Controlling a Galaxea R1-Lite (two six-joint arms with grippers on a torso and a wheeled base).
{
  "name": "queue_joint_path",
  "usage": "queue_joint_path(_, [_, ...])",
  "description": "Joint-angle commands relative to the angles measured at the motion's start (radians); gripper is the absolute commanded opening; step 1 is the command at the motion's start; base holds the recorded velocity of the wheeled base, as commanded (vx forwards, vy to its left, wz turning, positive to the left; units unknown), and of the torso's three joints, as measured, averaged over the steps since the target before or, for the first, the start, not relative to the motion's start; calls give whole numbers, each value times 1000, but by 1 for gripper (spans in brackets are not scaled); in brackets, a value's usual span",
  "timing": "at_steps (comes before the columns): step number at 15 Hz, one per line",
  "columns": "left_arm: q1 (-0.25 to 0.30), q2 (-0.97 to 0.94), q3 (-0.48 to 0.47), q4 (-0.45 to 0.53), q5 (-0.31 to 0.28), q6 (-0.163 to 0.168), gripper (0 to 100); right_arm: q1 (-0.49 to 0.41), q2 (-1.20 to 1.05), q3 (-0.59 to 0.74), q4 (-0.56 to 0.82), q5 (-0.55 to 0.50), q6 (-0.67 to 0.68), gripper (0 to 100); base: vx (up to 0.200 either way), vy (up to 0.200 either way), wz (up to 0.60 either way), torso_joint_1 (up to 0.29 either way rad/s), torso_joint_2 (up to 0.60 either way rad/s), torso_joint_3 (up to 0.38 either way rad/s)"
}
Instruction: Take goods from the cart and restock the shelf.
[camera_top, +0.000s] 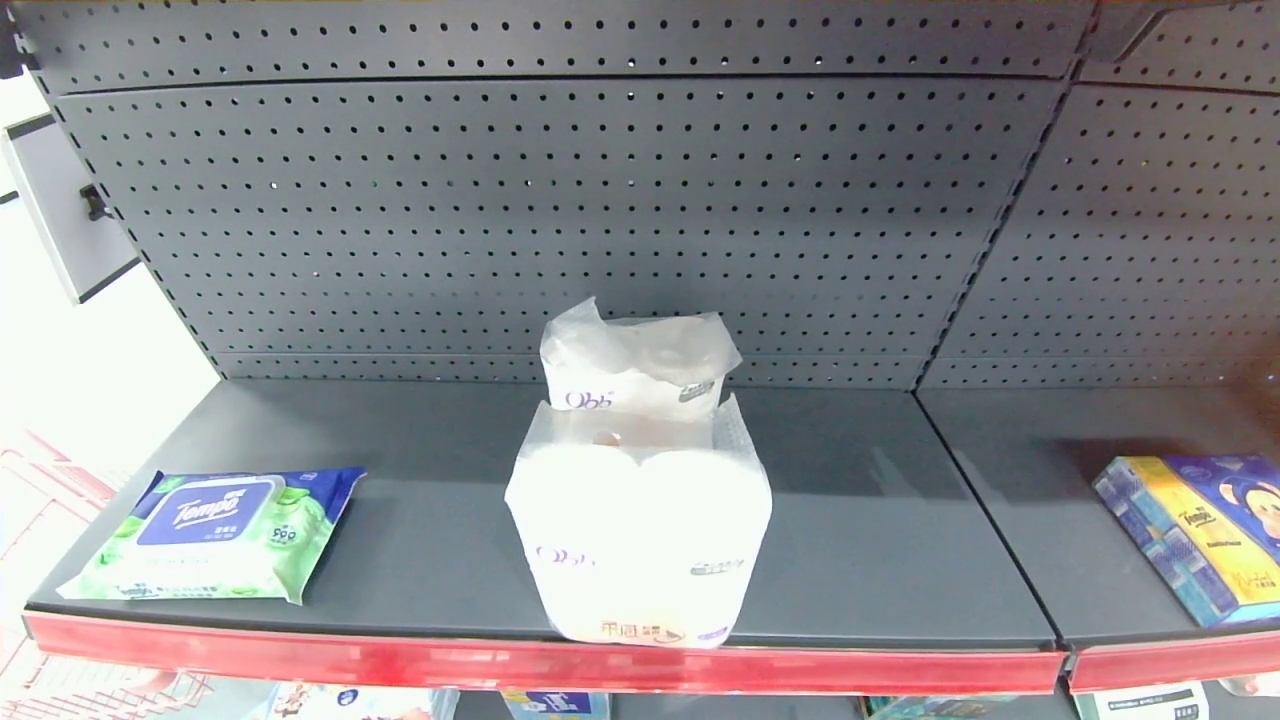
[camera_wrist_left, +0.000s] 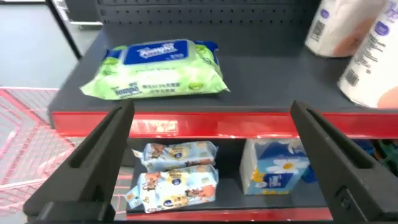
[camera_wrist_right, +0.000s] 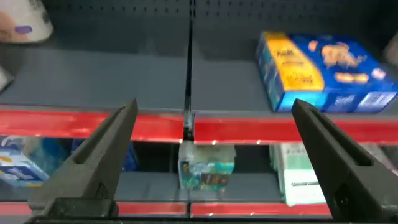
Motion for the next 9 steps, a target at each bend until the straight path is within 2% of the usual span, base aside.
queue_joint_path(1, [-1,0,2,1,0,0,100,5,-14,10,2,13,19,100,0,0,0,0,0,0])
queue_joint_path(9, [-1,0,2,1,0,-7,100,4,-15,10,2,12,15,100,0,0,0,0,0,0])
